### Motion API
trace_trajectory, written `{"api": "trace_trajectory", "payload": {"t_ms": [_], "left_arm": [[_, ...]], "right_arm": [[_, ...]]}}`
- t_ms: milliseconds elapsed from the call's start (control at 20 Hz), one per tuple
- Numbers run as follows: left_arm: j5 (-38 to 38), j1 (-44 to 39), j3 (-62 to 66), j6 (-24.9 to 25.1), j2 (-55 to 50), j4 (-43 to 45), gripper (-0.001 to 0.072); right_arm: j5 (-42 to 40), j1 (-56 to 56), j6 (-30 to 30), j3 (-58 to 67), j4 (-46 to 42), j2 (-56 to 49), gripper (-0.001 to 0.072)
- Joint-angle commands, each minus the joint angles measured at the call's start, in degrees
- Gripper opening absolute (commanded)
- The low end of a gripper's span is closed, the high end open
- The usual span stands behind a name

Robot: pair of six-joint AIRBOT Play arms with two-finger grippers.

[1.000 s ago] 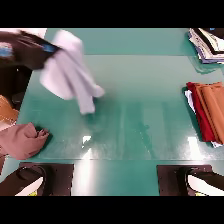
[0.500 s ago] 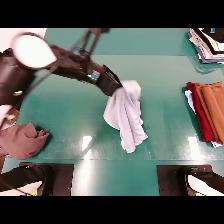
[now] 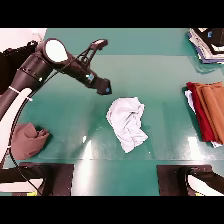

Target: Fold the shirts.

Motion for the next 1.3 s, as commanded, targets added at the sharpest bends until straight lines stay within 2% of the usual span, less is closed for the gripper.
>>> {"api": "trace_trajectory", "payload": {"t_ms": [0, 150, 300, 600, 750, 950, 1050, 1200, 1250], "left_arm": [[-0.3, -1.2, -8.0, -3.8, 1.4, 0.1, 0.0603], [7.0, -9.4, -18.4, -8.0, 2.1, -0.7, 0.0604], [12.6, -18.1, -25.9, -10.0, 2.1, -3.9, 0.0605], [17.5, -28.7, -28.5, -12.8, 1.8, -6.6, 0.0605], [21.9, -30.4, -28.5, -14.5, 1.7, -6.5, 0.0605], [22.7, -30.4, -28.5, -17.9, -0.7, -6.7, 0.0605], [25.6, -30.4, -28.5, -19.8, -0.8, -6.7, 0.0605], [26.8, -30.3, -28.5, -19.8, -0.8, -6.3, 0.0596], [26.4, -30.3, -28.5, -19.5, -0.8, -6.3, 0.0326]], "right_arm": [[-0.1, 0.0, 0.0, -0.1, 0.0, 0.1, 0.0014], [-0.1, 0.0, 0.0, -0.1, 0.0, 0.0, 0.0014], [-0.1, 0.0, 0.0, -0.1, 0.0, 0.0, 0.0015], [0.1, 0.0, 0.0, -0.1, 0.1, 0.1, 0.0014], [0.3, 0.0, 0.0, -0.1, 0.2, 0.1, 0.0015], [2.0, 0.0, 0.0, -0.1, 0.1, 0.1, 0.0015], [2.4, 0.0, 0.0, -0.1, 0.1, 0.1, 0.0014], [3.0, 0.0, 0.0, -0.1, 0.1, 0.1, 0.0014], [3.2, 0.0, 0.0, -0.1, 0.1, 0.1, 0.0015]]}}
